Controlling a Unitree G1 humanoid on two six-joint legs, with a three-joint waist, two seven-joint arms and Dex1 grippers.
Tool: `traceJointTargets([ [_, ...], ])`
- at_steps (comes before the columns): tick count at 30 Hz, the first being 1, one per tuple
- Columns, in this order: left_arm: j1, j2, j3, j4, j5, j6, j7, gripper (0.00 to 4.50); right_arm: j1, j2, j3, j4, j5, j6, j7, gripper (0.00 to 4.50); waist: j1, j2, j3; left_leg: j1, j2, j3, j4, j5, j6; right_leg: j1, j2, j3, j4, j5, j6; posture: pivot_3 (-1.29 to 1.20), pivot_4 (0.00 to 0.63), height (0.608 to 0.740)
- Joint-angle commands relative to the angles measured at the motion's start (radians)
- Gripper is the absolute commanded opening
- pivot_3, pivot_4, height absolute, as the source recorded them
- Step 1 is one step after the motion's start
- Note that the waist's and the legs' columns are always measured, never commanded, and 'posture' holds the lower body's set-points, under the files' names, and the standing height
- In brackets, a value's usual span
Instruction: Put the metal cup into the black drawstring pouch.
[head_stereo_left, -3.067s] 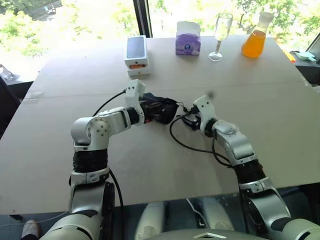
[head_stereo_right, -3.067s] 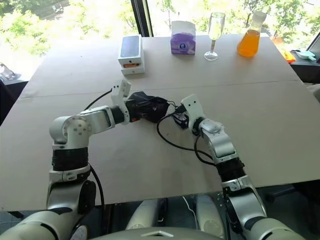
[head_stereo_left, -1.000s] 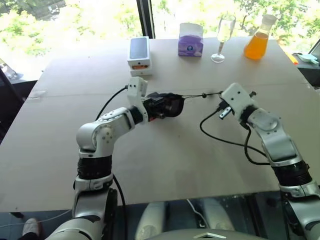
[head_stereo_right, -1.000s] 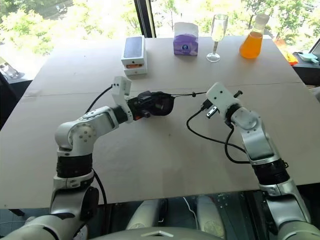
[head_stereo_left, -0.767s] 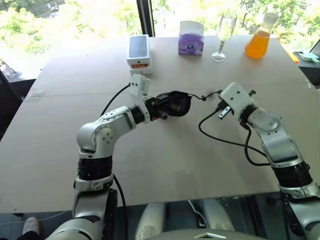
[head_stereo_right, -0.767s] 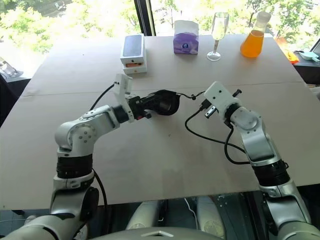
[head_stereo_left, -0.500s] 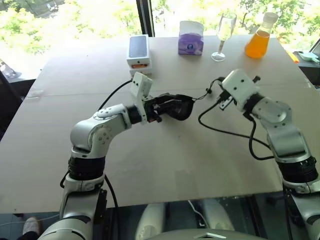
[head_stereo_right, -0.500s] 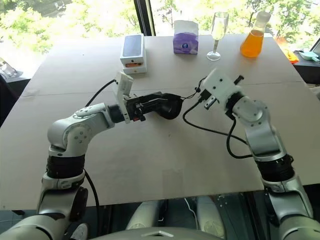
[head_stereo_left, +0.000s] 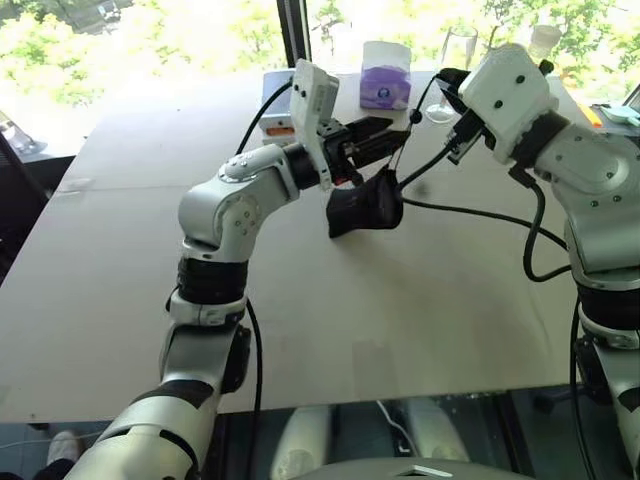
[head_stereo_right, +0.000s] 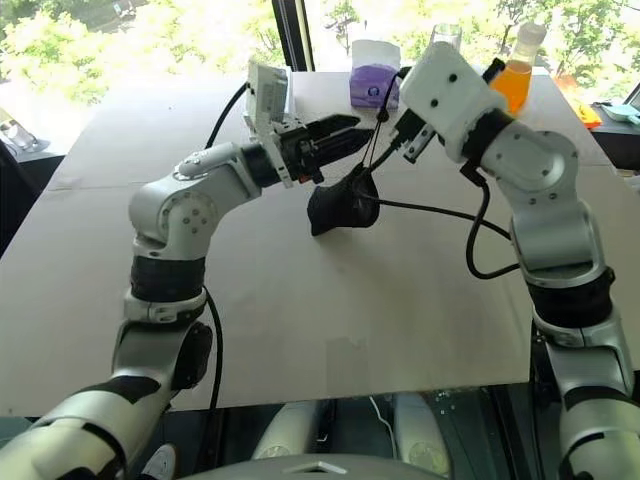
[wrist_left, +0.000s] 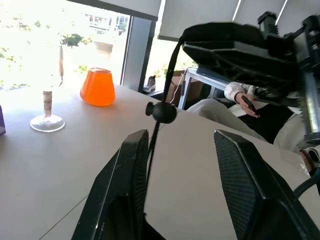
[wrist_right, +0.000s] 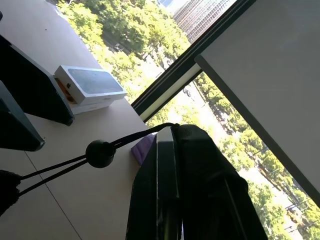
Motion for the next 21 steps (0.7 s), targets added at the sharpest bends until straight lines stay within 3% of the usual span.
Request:
traceJointTargets([
  [1, -0.035, -0.008, 0.004, 0.028, 0.028, -0.068, -0.024, 2.12, -0.036, 0.0, -0.017, -0.025, 0.004, -0.008, 0.0, 0.0, 0.0, 0.0, 0.0, 0.0, 0.0, 0.0, 0.0, 0.0, 0.0, 0.0, 0.0, 0.0, 0.0, 0.0, 0.0, 0.0, 0.15, 0.74],
  [19, -0.108, -0.076, 0.023, 0.118, 0.034, -0.111, -0.046, 2.12, -0.058, 0.031, 0.001, -0.055, 0.004, 0.013, 0.007, 0.0, 0.0, 0.0, 0.0, 0.0, 0.0, 0.0, 0.0, 0.0, 0.0, 0.0, 0.0, 0.0, 0.0, 0.0, 0.0, 0.0, 0.15, 0.74],
  [21, -0.105, -0.086, 0.027, 0.12, 0.025, -0.106, -0.05, 1.58, -0.059, 0.035, 0.002, -0.061, 0.006, 0.02, 0.008, 0.0, 0.0, 0.0, 0.0, 0.0, 0.0, 0.0, 0.0, 0.0, 0.0, 0.0, 0.0, 0.0, 0.0, 0.0, 0.0, 0.0, 0.15, 0.74],
])
